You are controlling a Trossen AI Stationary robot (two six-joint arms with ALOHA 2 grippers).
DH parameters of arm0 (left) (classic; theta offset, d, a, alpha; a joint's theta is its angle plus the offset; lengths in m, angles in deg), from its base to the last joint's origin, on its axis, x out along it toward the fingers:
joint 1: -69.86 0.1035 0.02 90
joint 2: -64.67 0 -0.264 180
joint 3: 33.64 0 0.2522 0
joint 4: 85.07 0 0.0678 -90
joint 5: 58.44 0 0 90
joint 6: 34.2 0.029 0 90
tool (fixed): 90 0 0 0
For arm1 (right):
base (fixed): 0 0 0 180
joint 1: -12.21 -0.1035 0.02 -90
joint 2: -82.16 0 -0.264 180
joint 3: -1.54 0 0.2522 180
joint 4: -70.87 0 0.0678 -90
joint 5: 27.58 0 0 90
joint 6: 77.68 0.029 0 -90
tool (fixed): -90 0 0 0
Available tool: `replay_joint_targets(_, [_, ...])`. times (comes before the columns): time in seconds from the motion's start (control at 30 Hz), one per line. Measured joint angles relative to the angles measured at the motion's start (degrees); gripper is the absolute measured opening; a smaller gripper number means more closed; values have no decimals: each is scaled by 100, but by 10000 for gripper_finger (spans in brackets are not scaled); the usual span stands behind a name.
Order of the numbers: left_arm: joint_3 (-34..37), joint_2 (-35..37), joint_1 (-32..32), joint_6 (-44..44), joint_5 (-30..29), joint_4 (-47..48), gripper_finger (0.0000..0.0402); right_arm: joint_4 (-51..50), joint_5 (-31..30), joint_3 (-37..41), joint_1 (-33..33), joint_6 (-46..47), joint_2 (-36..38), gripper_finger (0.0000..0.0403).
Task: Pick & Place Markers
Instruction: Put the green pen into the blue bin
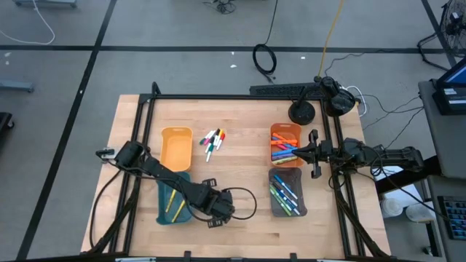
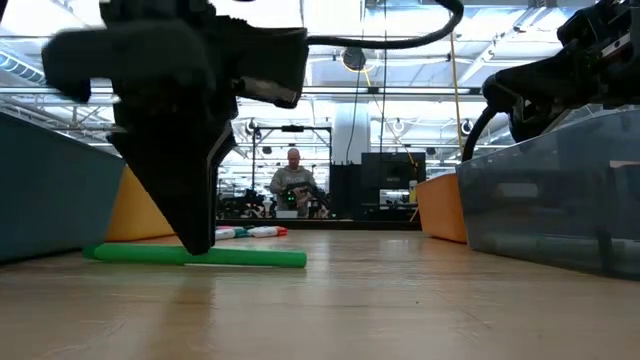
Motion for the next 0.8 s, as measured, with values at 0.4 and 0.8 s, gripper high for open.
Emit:
replay_joint_targets(0.4, [631, 52, 0, 74, 35, -579, 93, 0, 0, 1, 0, 0, 0, 4])
replay_joint_targets(0.8, [642, 28, 0, 66, 13, -713, 92, 0, 0, -2, 2, -2, 0, 4])
